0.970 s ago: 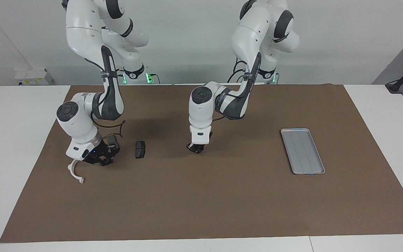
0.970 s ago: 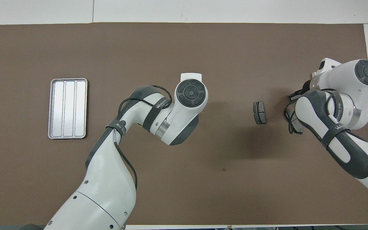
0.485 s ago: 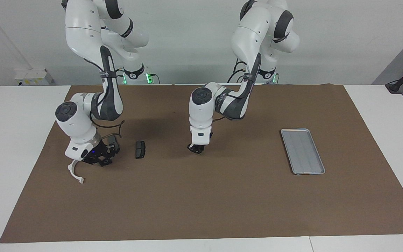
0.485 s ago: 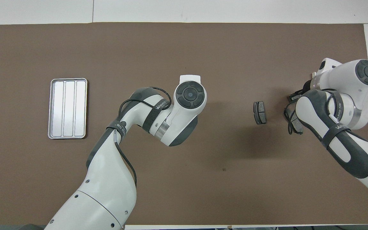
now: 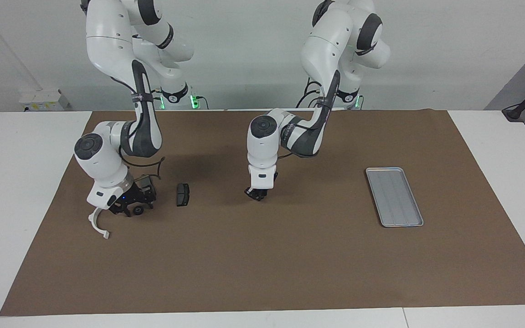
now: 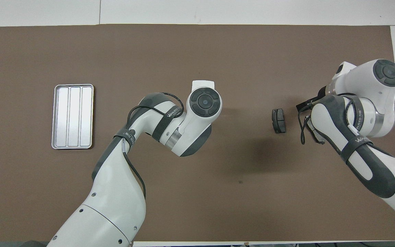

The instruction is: Place bearing gear from tray to pile

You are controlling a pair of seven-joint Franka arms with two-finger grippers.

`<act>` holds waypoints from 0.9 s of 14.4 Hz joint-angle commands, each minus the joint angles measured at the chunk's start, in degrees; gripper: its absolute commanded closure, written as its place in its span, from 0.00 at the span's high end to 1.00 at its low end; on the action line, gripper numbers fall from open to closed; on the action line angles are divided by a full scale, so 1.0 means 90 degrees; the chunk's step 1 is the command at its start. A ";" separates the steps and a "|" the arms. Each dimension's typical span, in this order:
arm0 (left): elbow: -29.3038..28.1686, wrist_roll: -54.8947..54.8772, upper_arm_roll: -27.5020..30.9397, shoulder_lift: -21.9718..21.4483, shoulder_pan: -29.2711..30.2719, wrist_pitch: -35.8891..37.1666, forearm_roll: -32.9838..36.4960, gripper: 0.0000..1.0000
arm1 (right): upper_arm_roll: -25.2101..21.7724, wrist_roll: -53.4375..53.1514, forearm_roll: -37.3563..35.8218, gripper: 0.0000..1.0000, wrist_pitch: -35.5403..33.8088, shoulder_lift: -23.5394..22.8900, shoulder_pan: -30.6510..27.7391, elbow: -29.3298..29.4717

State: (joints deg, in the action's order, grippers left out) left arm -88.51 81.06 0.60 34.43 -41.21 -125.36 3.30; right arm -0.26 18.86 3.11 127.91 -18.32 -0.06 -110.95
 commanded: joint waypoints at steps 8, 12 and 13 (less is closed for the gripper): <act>-0.0195 -0.2245 0.0022 -0.2320 0.2018 0.2305 0.0083 1.00 | 0.0195 -0.2784 -0.0110 0.99 -0.1235 0.0737 0.1341 0.0745; -0.0205 -0.4392 0.0022 -0.2906 0.3071 0.3225 -0.0053 1.00 | 0.0195 -0.4503 -0.0198 0.99 -0.0981 0.0435 0.2513 0.1058; -0.0263 -0.4949 0.0022 -0.3082 0.3365 0.3371 -0.0122 1.00 | 0.0204 -0.4875 -0.0257 0.99 -0.0893 0.0366 0.2729 0.1058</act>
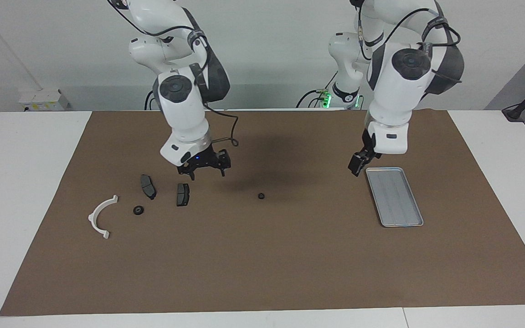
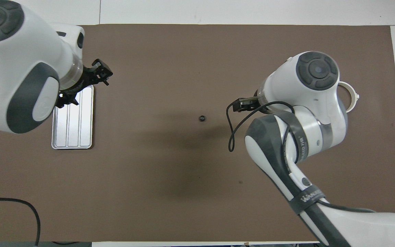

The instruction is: Place bearing gear from tray to pile

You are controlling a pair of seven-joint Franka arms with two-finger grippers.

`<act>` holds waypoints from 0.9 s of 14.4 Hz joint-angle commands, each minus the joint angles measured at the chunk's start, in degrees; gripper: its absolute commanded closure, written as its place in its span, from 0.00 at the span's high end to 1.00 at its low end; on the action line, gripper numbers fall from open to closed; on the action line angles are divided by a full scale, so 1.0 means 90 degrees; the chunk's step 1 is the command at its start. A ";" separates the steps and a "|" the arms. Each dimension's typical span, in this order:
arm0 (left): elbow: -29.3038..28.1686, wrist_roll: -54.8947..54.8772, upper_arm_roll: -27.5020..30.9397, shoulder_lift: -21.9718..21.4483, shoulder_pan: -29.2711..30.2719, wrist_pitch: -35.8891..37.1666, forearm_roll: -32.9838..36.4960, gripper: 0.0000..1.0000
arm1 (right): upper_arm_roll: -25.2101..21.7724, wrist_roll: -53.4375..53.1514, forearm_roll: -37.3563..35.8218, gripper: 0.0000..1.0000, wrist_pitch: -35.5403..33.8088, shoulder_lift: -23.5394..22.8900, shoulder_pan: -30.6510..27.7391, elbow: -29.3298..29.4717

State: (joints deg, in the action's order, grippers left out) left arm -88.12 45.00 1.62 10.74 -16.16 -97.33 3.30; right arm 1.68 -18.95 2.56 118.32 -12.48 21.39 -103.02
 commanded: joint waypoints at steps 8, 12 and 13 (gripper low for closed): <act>-0.1058 -0.3945 -0.0083 -0.1583 0.1923 0.0619 -0.0249 1.00 | -0.0011 -0.1810 -0.0207 0.98 0.1111 -0.1298 0.1051 0.0644; -0.1088 -0.3994 -0.0092 -0.1574 0.1923 0.0541 -0.0269 1.00 | -0.0021 -0.1801 -0.0246 0.97 0.1403 -0.1670 0.1032 0.0890; -0.1175 -0.4042 -0.0092 -0.1584 0.1923 0.0473 -0.0279 1.00 | -0.0021 -0.1781 -0.0275 0.96 0.1482 -0.1757 0.1012 0.0880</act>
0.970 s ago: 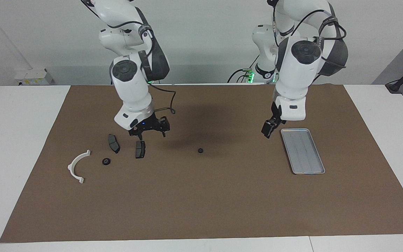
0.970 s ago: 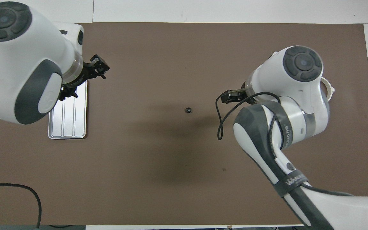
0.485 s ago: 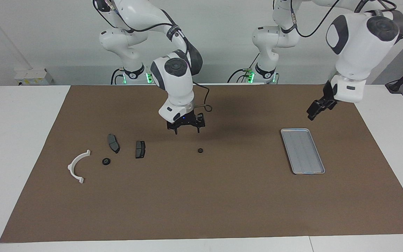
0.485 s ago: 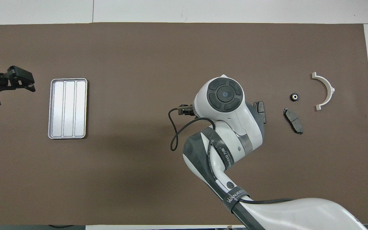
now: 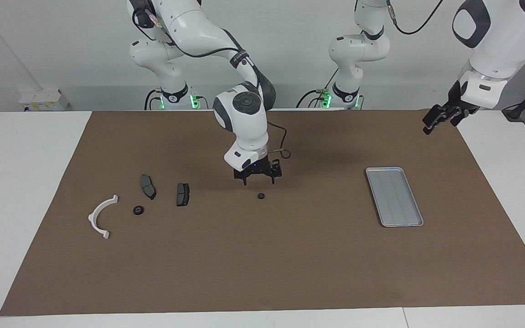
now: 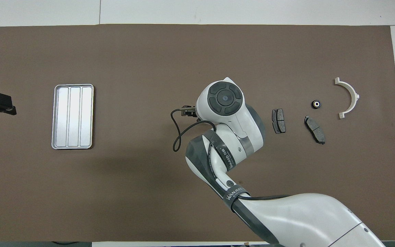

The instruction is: Place bearing gear from tray to pile

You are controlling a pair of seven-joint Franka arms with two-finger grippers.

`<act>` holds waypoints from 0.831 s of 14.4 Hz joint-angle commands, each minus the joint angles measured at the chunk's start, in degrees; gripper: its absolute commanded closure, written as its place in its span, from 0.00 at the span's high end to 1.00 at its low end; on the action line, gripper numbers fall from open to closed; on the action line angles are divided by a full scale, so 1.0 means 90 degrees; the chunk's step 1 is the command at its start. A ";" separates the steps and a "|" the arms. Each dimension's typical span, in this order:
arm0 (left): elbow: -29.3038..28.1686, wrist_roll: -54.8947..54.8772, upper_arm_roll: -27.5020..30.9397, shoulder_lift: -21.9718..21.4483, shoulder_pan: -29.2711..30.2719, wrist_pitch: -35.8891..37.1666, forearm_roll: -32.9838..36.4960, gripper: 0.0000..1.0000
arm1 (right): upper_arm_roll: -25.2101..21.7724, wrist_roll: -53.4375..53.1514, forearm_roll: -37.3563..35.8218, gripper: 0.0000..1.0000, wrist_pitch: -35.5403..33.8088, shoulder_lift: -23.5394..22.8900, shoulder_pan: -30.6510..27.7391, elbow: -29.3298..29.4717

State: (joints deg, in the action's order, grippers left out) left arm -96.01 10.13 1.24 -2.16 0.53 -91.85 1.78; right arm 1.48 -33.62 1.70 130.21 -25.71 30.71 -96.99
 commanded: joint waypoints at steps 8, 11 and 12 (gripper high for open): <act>-0.0485 -0.0159 -0.0050 -0.0092 -0.0010 -0.0673 -0.0158 1.00 | 0.0011 -0.0033 -0.0189 0.92 0.0435 -0.0591 -0.0024 0.0064; -0.0485 -0.0179 -0.0030 -0.0092 -0.0049 -0.0566 -0.0217 1.00 | 0.0011 -0.0053 -0.0160 0.92 0.0473 -0.0600 0.0005 -0.0005; -0.0485 -0.0179 -0.0040 -0.0082 -0.0059 -0.0566 -0.0227 1.00 | 0.0011 -0.0072 -0.0131 0.92 0.0483 -0.0620 0.0025 -0.0005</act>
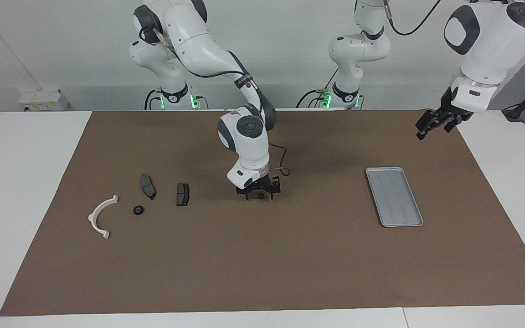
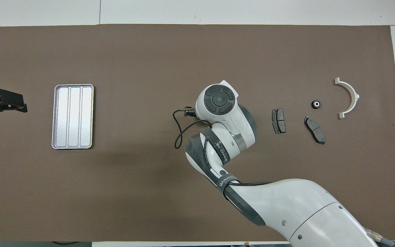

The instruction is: Place bearing gear from tray to pile

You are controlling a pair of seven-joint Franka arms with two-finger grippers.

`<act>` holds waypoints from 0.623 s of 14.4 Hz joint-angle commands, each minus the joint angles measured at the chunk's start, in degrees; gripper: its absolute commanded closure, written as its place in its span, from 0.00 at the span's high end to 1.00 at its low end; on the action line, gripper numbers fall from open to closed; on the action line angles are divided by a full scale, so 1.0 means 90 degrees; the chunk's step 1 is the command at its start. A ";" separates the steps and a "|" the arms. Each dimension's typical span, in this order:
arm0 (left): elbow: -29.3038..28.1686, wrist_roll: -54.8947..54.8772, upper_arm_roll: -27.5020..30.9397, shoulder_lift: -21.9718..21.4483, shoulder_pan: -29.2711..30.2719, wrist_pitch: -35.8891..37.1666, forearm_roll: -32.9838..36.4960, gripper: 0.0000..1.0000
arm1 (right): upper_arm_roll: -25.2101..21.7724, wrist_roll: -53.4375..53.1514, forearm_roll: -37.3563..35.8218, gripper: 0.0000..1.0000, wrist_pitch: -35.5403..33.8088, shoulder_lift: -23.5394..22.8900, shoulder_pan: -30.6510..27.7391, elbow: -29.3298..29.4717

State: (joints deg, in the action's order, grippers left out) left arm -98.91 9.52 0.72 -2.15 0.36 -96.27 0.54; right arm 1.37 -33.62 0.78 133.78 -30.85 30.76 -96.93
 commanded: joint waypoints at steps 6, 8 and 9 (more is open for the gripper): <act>-0.0152 -0.0052 0.0028 -0.0074 -0.0118 -0.0074 -0.0080 1.00 | 0.0024 0.0004 -0.0029 0.89 0.0204 -0.0176 0.0068 -0.0119; -0.0133 -0.0052 0.0018 -0.0074 -0.0128 -0.0084 -0.0080 1.00 | 0.0024 0.0063 -0.0038 0.89 0.0184 -0.0176 0.0058 -0.0177; -0.0142 -0.0052 0.0018 -0.0074 -0.0128 -0.0074 -0.0080 1.00 | 0.0024 0.0063 -0.0038 0.86 0.0136 -0.0166 0.0068 -0.0187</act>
State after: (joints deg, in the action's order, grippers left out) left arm -99.33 9.41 0.22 -2.14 0.01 -96.27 0.45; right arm 1.38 -33.52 0.77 134.04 -32.18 31.45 -97.47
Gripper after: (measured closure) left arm 0.000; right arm 0.097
